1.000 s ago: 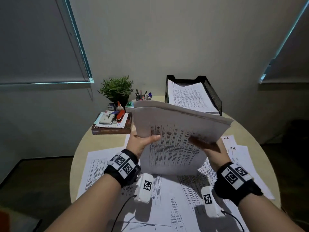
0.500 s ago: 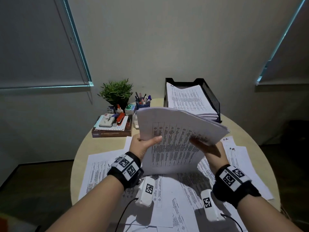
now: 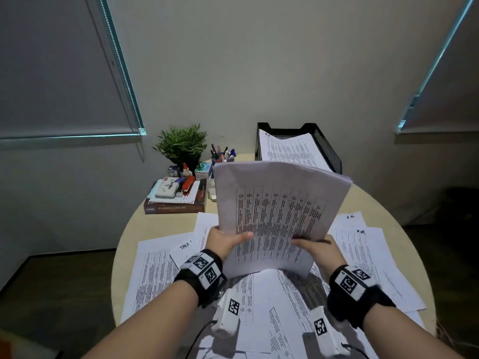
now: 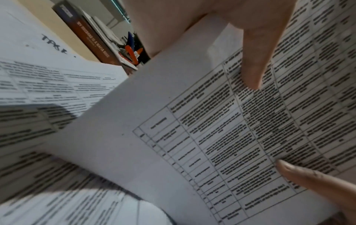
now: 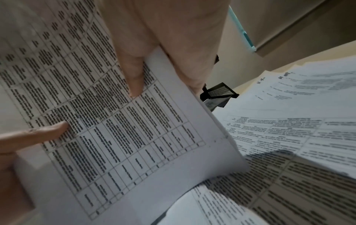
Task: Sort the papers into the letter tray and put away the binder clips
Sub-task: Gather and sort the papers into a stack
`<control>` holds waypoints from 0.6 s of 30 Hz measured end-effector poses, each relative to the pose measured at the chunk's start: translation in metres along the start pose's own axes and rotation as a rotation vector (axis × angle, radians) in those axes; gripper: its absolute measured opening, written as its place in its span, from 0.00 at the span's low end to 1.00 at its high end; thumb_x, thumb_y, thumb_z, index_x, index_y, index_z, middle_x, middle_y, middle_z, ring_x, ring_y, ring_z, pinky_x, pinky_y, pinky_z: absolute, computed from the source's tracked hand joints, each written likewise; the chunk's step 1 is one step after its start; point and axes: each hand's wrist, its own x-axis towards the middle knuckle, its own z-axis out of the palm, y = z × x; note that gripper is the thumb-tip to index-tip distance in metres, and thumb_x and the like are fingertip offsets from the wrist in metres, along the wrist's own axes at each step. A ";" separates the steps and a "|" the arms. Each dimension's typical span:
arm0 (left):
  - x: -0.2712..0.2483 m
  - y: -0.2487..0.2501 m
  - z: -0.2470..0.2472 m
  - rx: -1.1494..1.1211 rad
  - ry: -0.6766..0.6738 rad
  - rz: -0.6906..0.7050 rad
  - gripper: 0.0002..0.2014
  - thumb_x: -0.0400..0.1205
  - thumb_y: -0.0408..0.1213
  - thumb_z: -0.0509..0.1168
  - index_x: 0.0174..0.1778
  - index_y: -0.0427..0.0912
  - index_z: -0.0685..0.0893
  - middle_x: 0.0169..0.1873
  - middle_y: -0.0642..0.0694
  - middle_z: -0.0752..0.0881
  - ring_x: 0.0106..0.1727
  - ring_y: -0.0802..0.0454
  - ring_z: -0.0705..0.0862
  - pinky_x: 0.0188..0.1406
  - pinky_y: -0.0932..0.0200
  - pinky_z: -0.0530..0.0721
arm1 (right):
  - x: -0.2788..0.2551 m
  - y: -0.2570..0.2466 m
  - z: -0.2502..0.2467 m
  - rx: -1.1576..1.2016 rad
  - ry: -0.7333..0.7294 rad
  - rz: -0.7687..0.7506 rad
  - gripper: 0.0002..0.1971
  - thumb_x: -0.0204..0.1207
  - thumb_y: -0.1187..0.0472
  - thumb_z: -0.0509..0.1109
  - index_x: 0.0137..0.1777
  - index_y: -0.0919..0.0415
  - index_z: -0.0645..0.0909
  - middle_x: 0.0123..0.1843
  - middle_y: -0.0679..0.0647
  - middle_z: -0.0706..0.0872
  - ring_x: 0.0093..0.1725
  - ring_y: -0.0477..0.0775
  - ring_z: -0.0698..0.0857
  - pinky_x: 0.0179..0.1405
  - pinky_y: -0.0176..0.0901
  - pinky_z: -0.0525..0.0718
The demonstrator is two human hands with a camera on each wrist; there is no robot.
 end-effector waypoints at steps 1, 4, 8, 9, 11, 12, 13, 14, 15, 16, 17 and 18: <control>0.002 0.001 0.000 -0.011 -0.003 0.010 0.15 0.66 0.31 0.79 0.44 0.33 0.83 0.36 0.46 0.86 0.42 0.47 0.85 0.60 0.50 0.83 | -0.001 -0.002 -0.001 0.022 0.024 -0.022 0.15 0.67 0.74 0.76 0.51 0.59 0.85 0.42 0.44 0.91 0.49 0.46 0.86 0.58 0.46 0.81; 0.002 0.001 0.002 -0.020 -0.032 0.001 0.20 0.66 0.28 0.78 0.53 0.31 0.84 0.41 0.47 0.87 0.51 0.46 0.86 0.50 0.59 0.83 | -0.006 0.001 -0.005 0.026 0.051 -0.041 0.13 0.68 0.73 0.76 0.49 0.58 0.85 0.39 0.45 0.92 0.47 0.45 0.86 0.49 0.39 0.79; -0.001 -0.031 0.008 0.091 0.013 -0.153 0.18 0.65 0.35 0.80 0.44 0.34 0.81 0.40 0.40 0.86 0.41 0.47 0.84 0.40 0.62 0.83 | -0.011 0.034 -0.003 -0.155 0.036 0.070 0.12 0.71 0.70 0.75 0.55 0.68 0.84 0.51 0.66 0.89 0.52 0.61 0.86 0.60 0.56 0.81; 0.001 -0.036 0.008 0.095 0.025 -0.174 0.19 0.65 0.35 0.81 0.44 0.34 0.80 0.40 0.40 0.86 0.42 0.46 0.84 0.41 0.59 0.83 | -0.011 0.039 -0.004 -0.165 0.061 0.100 0.11 0.72 0.70 0.74 0.54 0.68 0.84 0.51 0.67 0.88 0.53 0.62 0.86 0.61 0.58 0.81; 0.000 -0.036 0.008 0.100 -0.010 -0.195 0.17 0.65 0.35 0.80 0.44 0.36 0.81 0.39 0.43 0.86 0.42 0.47 0.85 0.41 0.59 0.84 | -0.009 0.042 -0.009 -0.162 0.085 0.140 0.08 0.74 0.68 0.72 0.51 0.70 0.84 0.49 0.67 0.88 0.47 0.62 0.86 0.48 0.51 0.87; -0.002 -0.033 0.008 0.103 -0.032 -0.184 0.16 0.67 0.34 0.79 0.44 0.37 0.81 0.38 0.44 0.86 0.41 0.49 0.85 0.38 0.63 0.84 | -0.009 0.041 -0.013 -0.180 0.082 0.157 0.06 0.74 0.67 0.72 0.48 0.71 0.84 0.47 0.67 0.88 0.43 0.62 0.86 0.38 0.46 0.87; -0.005 -0.033 0.010 0.095 -0.062 -0.196 0.14 0.68 0.32 0.78 0.44 0.36 0.81 0.37 0.44 0.86 0.39 0.51 0.85 0.33 0.67 0.84 | -0.010 0.039 -0.017 -0.209 0.073 0.165 0.06 0.75 0.67 0.72 0.44 0.72 0.83 0.44 0.68 0.88 0.41 0.63 0.86 0.32 0.44 0.84; -0.010 -0.030 0.012 0.064 -0.075 -0.212 0.15 0.68 0.30 0.78 0.45 0.34 0.81 0.38 0.42 0.86 0.38 0.52 0.85 0.31 0.68 0.84 | -0.013 0.037 -0.022 -0.227 0.054 0.161 0.06 0.75 0.67 0.71 0.41 0.71 0.81 0.40 0.67 0.87 0.40 0.63 0.85 0.32 0.43 0.81; -0.011 -0.035 0.013 0.040 -0.089 -0.251 0.19 0.66 0.32 0.80 0.47 0.33 0.80 0.40 0.39 0.86 0.39 0.50 0.86 0.35 0.65 0.86 | -0.017 0.036 -0.026 -0.237 0.034 0.168 0.07 0.76 0.68 0.71 0.37 0.69 0.80 0.36 0.64 0.85 0.38 0.61 0.84 0.33 0.43 0.79; -0.009 -0.042 0.016 0.048 -0.088 -0.290 0.26 0.63 0.37 0.83 0.49 0.32 0.78 0.43 0.37 0.85 0.43 0.47 0.86 0.41 0.58 0.87 | -0.021 0.038 -0.031 -0.237 0.008 0.176 0.08 0.76 0.69 0.70 0.35 0.66 0.78 0.33 0.61 0.83 0.36 0.58 0.82 0.33 0.43 0.77; -0.011 -0.048 0.020 0.106 -0.083 -0.342 0.33 0.59 0.44 0.84 0.50 0.32 0.75 0.44 0.39 0.83 0.47 0.46 0.84 0.45 0.52 0.86 | -0.024 0.042 -0.036 -0.238 -0.007 0.197 0.09 0.76 0.69 0.70 0.34 0.65 0.76 0.30 0.59 0.80 0.33 0.56 0.80 0.34 0.42 0.76; -0.016 -0.051 0.024 0.191 -0.084 -0.368 0.41 0.54 0.53 0.84 0.53 0.32 0.73 0.46 0.42 0.83 0.51 0.46 0.83 0.49 0.48 0.86 | -0.027 0.048 -0.041 -0.235 -0.012 0.226 0.09 0.76 0.71 0.70 0.35 0.66 0.75 0.29 0.58 0.78 0.31 0.55 0.78 0.34 0.42 0.75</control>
